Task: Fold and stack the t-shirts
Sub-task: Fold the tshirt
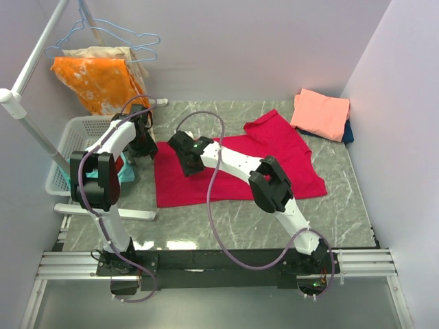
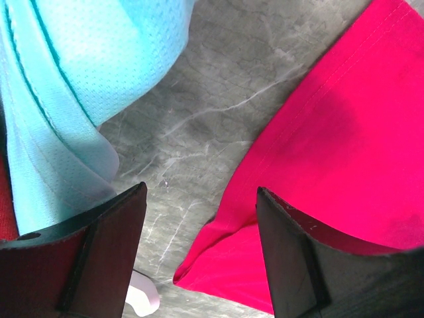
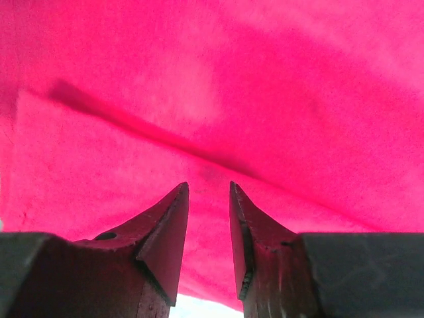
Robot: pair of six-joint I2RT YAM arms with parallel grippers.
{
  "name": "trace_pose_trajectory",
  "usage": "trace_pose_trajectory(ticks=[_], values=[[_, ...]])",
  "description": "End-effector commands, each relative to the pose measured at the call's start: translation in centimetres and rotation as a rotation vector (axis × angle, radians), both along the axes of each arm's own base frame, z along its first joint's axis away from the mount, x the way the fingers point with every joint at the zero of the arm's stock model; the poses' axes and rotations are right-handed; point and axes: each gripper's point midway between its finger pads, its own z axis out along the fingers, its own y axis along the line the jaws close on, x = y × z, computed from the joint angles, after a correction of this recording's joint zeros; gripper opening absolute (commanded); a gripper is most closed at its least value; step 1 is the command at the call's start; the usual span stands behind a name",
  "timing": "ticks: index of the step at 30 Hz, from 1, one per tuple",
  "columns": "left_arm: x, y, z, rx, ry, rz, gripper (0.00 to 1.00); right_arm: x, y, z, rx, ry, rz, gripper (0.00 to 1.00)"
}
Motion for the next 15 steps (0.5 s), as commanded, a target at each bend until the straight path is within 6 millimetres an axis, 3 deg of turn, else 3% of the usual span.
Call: trace_pose_trajectory(ticks=[1,5,6,10,15], values=[[0.6,0.2,1.5,0.006,-0.053,-0.011,0.72,3.3,0.2,2.4,0.063,-0.086,-0.082,0.38],[1.0,-0.5,2.0,-0.029,-0.089,-0.052,0.71,5.5,-2.4,3.9,0.095,-0.107,-0.208,0.43],[1.2,-0.9,2.1,-0.048,-0.098,-0.062,0.72,6.8,-4.0,4.7,0.11,-0.11,-0.256,0.43],[1.7,-2.2,2.6,-0.101,-0.129,-0.096,0.71,9.0,-7.3,5.9,0.154,-0.07,-0.327,0.45],[1.9,-4.8,3.3,-0.131,-0.141,-0.193,0.7,9.4,-8.7,6.8,0.09,-0.099,-0.287,0.47]])
